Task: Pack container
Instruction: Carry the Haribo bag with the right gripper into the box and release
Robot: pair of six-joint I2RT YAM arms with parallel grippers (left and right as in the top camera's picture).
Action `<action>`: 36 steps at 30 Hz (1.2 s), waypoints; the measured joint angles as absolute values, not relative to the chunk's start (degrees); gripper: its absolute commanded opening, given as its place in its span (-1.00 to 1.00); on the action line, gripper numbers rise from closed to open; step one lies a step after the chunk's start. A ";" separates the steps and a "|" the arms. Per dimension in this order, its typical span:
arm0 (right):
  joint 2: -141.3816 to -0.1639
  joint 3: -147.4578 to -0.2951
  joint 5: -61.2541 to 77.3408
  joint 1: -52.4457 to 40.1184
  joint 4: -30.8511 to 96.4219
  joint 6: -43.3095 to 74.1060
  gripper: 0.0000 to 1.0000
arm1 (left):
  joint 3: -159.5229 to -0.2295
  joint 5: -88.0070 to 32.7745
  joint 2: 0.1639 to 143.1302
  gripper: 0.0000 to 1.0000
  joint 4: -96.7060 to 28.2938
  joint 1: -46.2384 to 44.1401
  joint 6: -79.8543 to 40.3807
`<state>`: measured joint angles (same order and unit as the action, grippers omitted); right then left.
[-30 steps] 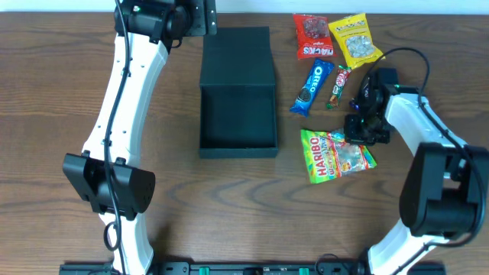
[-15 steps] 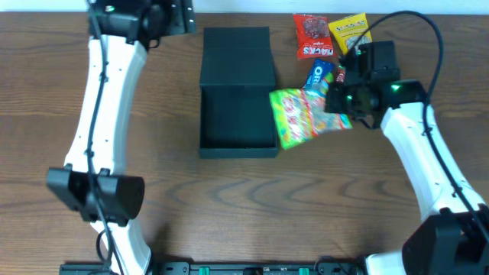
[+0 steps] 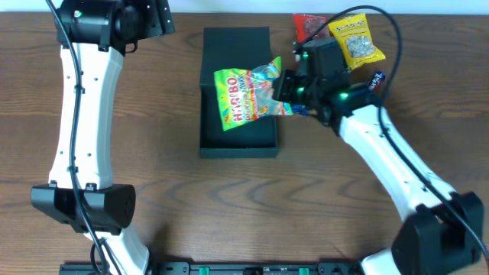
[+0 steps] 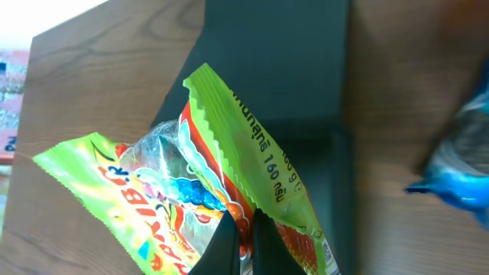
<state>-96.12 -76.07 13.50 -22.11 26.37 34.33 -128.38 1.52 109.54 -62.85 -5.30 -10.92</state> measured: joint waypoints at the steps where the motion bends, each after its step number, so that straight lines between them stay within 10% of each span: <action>1: -97.21 -76.07 13.45 -22.90 26.04 34.79 -0.97 | -128.38 1.52 109.54 0.90 -62.85 -5.30 -10.92; 25: -102.85 -76.07 13.08 -28.58 31.05 45.54 -0.97 | -128.38 1.52 109.54 0.91 -64.18 -4.54 -10.92; 30: -102.85 -76.07 14.57 -28.58 31.05 46.54 0.48 | -128.38 1.52 109.56 0.90 -64.14 -4.27 -10.92; 36: -102.85 -78.48 15.59 -27.77 31.22 43.62 0.43 | -128.38 1.52 109.54 0.90 -64.10 -4.27 -10.92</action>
